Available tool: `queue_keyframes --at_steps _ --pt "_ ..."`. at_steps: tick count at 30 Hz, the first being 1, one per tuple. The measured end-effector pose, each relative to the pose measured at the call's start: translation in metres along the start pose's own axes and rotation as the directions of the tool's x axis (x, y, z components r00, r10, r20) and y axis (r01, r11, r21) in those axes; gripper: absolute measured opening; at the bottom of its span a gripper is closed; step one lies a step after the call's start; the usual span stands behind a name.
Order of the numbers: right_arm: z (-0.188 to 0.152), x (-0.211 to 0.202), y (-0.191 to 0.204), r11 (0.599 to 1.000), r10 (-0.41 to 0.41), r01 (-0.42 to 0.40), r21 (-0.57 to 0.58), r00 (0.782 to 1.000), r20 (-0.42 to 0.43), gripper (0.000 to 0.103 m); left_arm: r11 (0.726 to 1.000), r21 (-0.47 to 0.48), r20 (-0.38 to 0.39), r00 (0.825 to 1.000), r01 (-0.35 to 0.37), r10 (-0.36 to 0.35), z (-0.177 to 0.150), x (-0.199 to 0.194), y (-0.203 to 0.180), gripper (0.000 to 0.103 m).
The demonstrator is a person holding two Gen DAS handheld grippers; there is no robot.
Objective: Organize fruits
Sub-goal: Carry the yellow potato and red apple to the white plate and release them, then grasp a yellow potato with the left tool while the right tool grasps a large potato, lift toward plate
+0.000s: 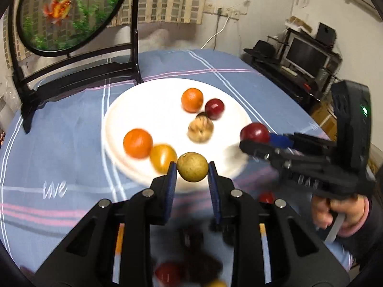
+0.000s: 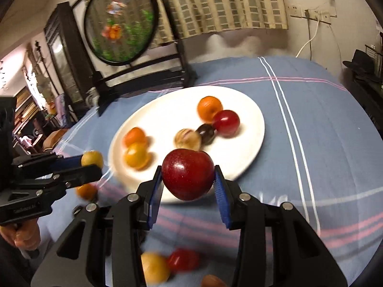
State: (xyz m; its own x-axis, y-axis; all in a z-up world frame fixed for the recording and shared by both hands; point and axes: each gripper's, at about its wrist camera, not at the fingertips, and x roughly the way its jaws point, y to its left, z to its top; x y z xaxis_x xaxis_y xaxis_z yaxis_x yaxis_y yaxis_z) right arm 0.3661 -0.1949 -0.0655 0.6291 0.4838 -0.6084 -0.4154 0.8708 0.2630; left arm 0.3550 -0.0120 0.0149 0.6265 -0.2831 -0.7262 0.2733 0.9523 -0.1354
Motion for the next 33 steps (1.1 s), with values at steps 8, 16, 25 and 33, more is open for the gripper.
queue_keyframes --at_steps 8,16,25,33 --pt "-0.011 -0.035 0.015 0.994 0.028 -0.025 -0.107 0.999 0.025 0.056 0.996 -0.012 0.072 0.993 -0.092 0.092 0.0 -0.02 -0.003 0.085" --pt "-0.072 -0.062 0.033 0.983 0.018 -0.027 -0.181 0.999 -0.05 0.056 0.987 -0.074 0.088 0.985 -0.145 0.151 -0.082 -0.061 0.004 0.096" --pt "-0.093 -0.063 0.042 0.989 0.016 -0.038 -0.142 0.989 -0.148 0.056 0.984 -0.086 0.077 0.983 -0.158 0.164 -0.133 -0.081 0.007 0.096" --pt "-0.097 -0.054 0.041 0.988 0.018 -0.044 -0.147 0.985 -0.171 0.055 0.983 -0.151 0.054 0.992 -0.101 0.111 -0.139 -0.084 0.015 0.096"
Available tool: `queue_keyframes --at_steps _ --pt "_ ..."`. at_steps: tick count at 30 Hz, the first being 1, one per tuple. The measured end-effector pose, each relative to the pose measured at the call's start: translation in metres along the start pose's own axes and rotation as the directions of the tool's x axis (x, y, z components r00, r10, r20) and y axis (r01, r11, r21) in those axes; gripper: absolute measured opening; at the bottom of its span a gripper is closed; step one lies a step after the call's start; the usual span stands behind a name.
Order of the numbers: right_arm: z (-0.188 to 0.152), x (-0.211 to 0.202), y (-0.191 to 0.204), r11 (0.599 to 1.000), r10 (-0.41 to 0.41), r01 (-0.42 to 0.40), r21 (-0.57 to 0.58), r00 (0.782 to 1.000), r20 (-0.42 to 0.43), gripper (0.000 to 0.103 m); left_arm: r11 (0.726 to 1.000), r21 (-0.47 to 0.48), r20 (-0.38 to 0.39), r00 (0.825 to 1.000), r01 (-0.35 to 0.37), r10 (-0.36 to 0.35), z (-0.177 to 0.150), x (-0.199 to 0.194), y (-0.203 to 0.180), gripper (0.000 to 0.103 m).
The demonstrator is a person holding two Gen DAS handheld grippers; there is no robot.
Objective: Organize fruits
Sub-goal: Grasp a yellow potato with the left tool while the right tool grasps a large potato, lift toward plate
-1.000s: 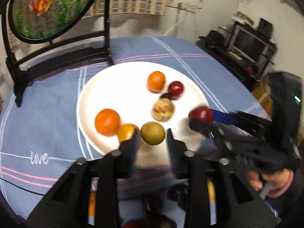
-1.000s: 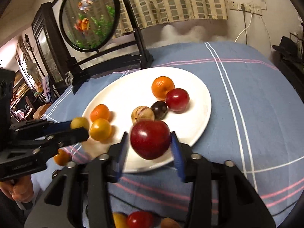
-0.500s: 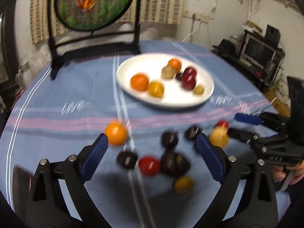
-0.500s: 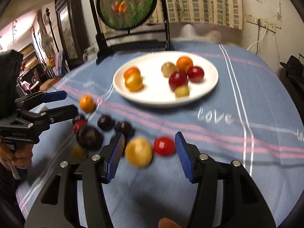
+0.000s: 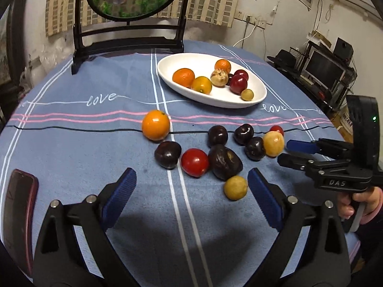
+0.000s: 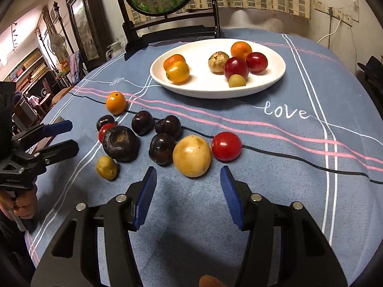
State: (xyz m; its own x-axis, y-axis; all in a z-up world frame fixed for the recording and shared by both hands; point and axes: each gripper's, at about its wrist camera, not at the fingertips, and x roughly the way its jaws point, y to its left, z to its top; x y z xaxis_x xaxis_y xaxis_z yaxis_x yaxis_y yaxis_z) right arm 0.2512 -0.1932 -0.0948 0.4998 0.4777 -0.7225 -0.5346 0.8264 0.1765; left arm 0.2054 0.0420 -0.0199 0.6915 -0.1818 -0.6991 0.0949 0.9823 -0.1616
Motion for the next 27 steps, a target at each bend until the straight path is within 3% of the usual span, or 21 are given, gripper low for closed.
queue_keyframes --at_steps 7,22,23,27 --pt "0.0 0.01 -0.002 1.0 -0.012 0.012 0.022 1.0 -0.012 0.055 0.999 0.031 -0.015 1.0 0.006 -0.005 -0.004 0.002 -0.008 0.096" --pt "0.011 0.019 0.0 0.999 -0.023 0.023 0.034 1.0 0.0 0.034 0.994 0.11 -0.042 0.999 0.019 -0.014 -0.011 0.008 -0.024 0.096" --pt "0.011 0.017 -0.002 0.999 -0.012 0.012 0.049 1.0 0.001 0.034 0.991 0.131 -0.037 0.999 0.028 -0.023 -0.012 0.008 -0.027 0.093" --pt "0.012 0.009 -0.009 0.996 0.015 -0.017 0.087 1.0 0.021 0.034 0.976 0.205 -0.067 0.996 0.077 -0.064 -0.017 0.013 -0.043 0.062"
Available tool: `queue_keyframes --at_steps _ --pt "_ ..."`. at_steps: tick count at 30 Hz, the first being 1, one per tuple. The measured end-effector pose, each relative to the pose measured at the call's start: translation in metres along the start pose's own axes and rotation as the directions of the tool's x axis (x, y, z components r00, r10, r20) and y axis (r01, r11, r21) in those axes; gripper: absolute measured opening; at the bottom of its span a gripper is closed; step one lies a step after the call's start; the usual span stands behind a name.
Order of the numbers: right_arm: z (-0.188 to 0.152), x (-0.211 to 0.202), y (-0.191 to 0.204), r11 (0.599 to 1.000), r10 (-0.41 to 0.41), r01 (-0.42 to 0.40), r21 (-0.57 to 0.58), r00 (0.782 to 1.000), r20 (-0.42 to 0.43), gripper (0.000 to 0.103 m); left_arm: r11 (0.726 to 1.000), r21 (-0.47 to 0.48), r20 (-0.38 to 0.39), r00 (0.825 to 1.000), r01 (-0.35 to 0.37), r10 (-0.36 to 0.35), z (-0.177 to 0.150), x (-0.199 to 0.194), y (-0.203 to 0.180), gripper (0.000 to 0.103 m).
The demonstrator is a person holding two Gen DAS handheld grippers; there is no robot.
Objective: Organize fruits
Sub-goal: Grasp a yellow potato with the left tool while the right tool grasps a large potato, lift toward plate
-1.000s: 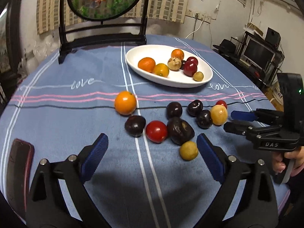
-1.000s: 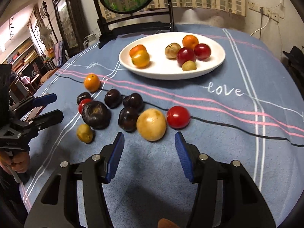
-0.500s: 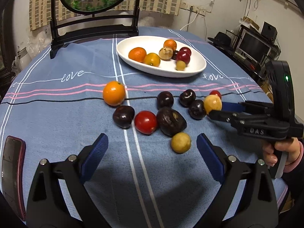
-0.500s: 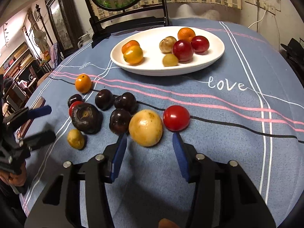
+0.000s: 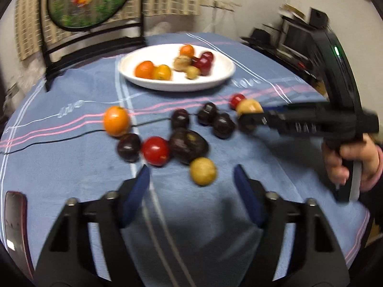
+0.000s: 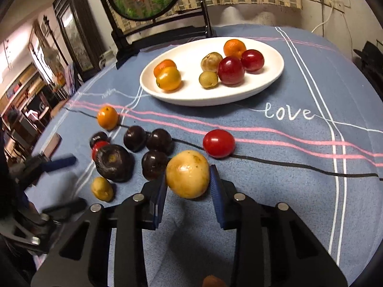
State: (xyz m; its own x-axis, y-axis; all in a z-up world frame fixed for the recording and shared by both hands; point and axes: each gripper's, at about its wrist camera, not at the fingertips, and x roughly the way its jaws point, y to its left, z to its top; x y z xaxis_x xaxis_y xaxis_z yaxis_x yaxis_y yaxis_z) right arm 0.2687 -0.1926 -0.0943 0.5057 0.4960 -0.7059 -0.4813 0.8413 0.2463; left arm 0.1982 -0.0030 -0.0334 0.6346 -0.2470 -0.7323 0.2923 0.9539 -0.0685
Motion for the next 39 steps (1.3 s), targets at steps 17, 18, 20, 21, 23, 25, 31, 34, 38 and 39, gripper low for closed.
queue_keyframes --at_steps 17,18,20,21,23,25,31,34,38,39 --pt "0.002 -0.007 0.002 1.0 0.016 -0.016 0.001 1.0 0.018 0.035 0.996 -0.079 -0.101 0.993 0.045 -0.053 0.006 0.029 -0.006 0.04" --pt "0.002 -0.008 0.002 1.0 0.017 -0.017 0.001 1.0 0.021 0.035 0.997 -0.07 -0.098 0.994 0.038 -0.045 0.005 0.028 -0.007 0.038" --pt "0.002 -0.01 0.001 1.0 0.019 -0.019 0.001 0.999 0.027 0.035 0.997 -0.073 -0.095 0.995 0.032 -0.039 0.005 0.028 -0.007 0.033" --pt "0.002 -0.012 0.001 1.0 0.018 -0.018 0.0 0.999 0.03 0.035 0.996 -0.081 -0.094 0.995 0.036 -0.043 0.004 0.027 -0.005 0.027" --pt "0.003 -0.013 0.001 1.0 0.019 -0.019 0.001 0.999 0.033 0.035 0.992 -0.112 -0.093 0.994 0.055 -0.065 0.004 0.027 0.0 0.027" --pt "0.003 -0.014 0.001 1.0 0.02 -0.02 0.0 0.999 0.035 0.035 0.991 -0.122 -0.092 0.993 0.061 -0.072 0.004 0.027 0.002 0.027" --pt "0.004 -0.019 0.003 1.0 0.0 0.002 -0.031 0.998 0.068 0.035 0.987 -0.135 -0.052 0.994 0.088 -0.096 0.005 0.01 0.002 0.027" --pt "0.018 -0.02 0.003 0.998 -0.014 0.021 -0.061 0.994 0.112 0.035 0.989 -0.111 -0.02 0.995 0.097 -0.1 0.029 -0.004 0.006 0.027" --pt "0.056 -0.005 -0.011 0.997 -0.053 0.061 -0.044 0.985 0.162 0.035 0.997 -0.072 0.028 0.999 0.036 -0.034 0.079 0.0 0.018 0.026" --pt "0.063 0.001 -0.014 0.997 -0.058 0.064 -0.037 0.985 0.162 0.035 0.997 -0.073 0.031 0.999 0.035 -0.033 0.096 0.009 0.023 0.026"
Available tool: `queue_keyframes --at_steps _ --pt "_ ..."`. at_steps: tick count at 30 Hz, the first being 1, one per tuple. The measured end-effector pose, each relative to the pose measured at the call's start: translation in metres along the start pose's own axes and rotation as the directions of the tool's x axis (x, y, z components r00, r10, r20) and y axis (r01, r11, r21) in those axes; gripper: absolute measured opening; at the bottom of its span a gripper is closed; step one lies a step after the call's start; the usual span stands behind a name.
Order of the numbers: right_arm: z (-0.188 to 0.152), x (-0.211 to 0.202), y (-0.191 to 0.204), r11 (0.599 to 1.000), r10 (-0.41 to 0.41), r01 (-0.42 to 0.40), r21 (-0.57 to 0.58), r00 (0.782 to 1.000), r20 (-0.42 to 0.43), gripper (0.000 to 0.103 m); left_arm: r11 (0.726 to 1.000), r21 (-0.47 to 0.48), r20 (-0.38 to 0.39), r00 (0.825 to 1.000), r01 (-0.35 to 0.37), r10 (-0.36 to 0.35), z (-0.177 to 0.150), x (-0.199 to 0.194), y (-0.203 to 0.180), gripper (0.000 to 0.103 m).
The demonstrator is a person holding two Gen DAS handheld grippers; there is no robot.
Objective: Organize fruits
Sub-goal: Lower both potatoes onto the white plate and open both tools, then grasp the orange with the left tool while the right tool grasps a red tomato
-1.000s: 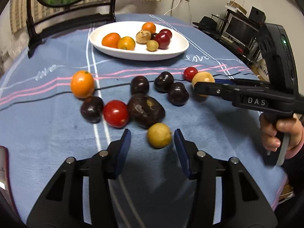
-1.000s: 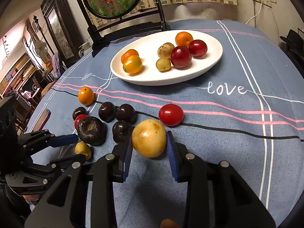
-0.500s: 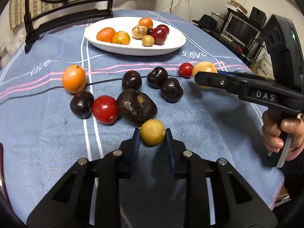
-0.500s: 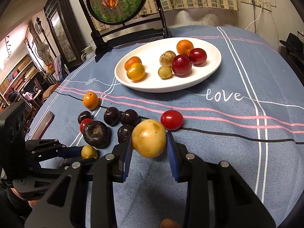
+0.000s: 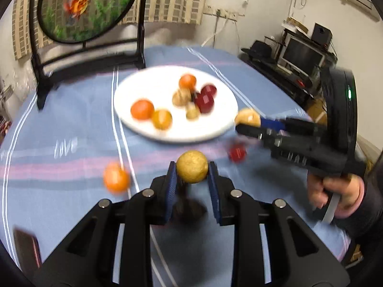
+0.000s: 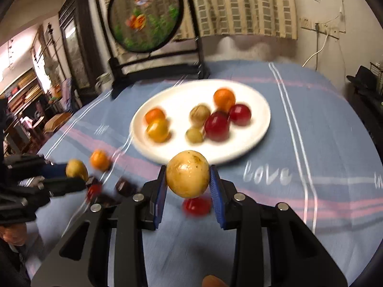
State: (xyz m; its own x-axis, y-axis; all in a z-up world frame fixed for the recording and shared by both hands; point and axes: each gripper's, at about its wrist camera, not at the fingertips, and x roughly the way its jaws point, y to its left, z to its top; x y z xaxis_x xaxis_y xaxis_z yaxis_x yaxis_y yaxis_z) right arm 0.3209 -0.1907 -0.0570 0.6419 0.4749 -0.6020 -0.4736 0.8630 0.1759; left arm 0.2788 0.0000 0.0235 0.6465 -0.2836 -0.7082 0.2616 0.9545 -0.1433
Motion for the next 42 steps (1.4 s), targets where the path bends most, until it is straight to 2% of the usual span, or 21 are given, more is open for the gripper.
queue_keyframes --at_steps 5,8,10,11,12,14,18,22,28,31,42 --pt "0.023 0.037 -0.016 1.0 -0.021 0.021 0.004 1.0 -0.013 0.035 0.998 0.025 -0.011 0.998 -0.062 0.062 0.051 0.053 0.008 0.026" --pt "0.029 0.049 -0.024 1.0 -0.007 0.007 0.004 1.0 -0.019 0.039 0.995 0.029 -0.03 0.995 -0.096 0.097 0.063 0.074 0.011 0.028" --pt "0.029 0.047 -0.026 1.0 -0.008 0.008 0.0 1.0 -0.017 0.039 0.994 0.021 -0.015 0.994 -0.11 0.11 0.067 0.074 0.013 0.049" --pt "0.029 0.044 -0.027 1.0 -0.008 0.008 -0.001 1.0 -0.016 0.039 0.992 0.005 0.015 0.992 -0.124 0.124 0.066 0.066 0.015 0.069" --pt "0.029 0.039 -0.026 1.0 -0.01 0.01 0.0 1.0 -0.011 0.04 0.992 -0.005 0.035 0.991 -0.129 0.129 0.065 0.058 0.016 0.076" --pt "0.027 0.029 -0.023 1.0 -0.001 0.001 -0.008 1.0 -0.011 0.039 0.991 -0.013 0.055 0.99 -0.132 0.133 0.06 0.044 0.019 0.077" --pt "0.005 0.013 -0.009 0.999 -0.024 0.022 -0.044 0.999 -0.026 0.039 0.981 -0.038 0.096 0.976 -0.19 0.193 0.035 0.012 0.021 0.093" --pt "-0.021 0.007 0.003 0.997 -0.046 0.042 -0.062 0.997 -0.07 0.039 0.97 -0.043 0.138 0.961 -0.238 0.241 -0.004 -0.009 0.022 0.096" --pt "-0.041 0.009 0.014 0.99 -0.102 0.092 -0.108 0.991 -0.087 0.039 0.965 -0.02 0.109 0.959 -0.262 0.263 -0.046 -0.018 0.028 0.096" --pt "-0.043 0.015 0.013 0.99 -0.105 0.093 -0.108 0.988 -0.112 0.039 0.958 -0.036 0.111 0.952 -0.284 0.287 -0.052 -0.024 0.034 0.096" --pt "-0.047 0.022 0.013 0.992 -0.088 0.071 -0.106 0.982 -0.165 0.039 0.957 -0.083 0.092 0.954 -0.278 0.285 -0.053 -0.025 0.045 0.096"
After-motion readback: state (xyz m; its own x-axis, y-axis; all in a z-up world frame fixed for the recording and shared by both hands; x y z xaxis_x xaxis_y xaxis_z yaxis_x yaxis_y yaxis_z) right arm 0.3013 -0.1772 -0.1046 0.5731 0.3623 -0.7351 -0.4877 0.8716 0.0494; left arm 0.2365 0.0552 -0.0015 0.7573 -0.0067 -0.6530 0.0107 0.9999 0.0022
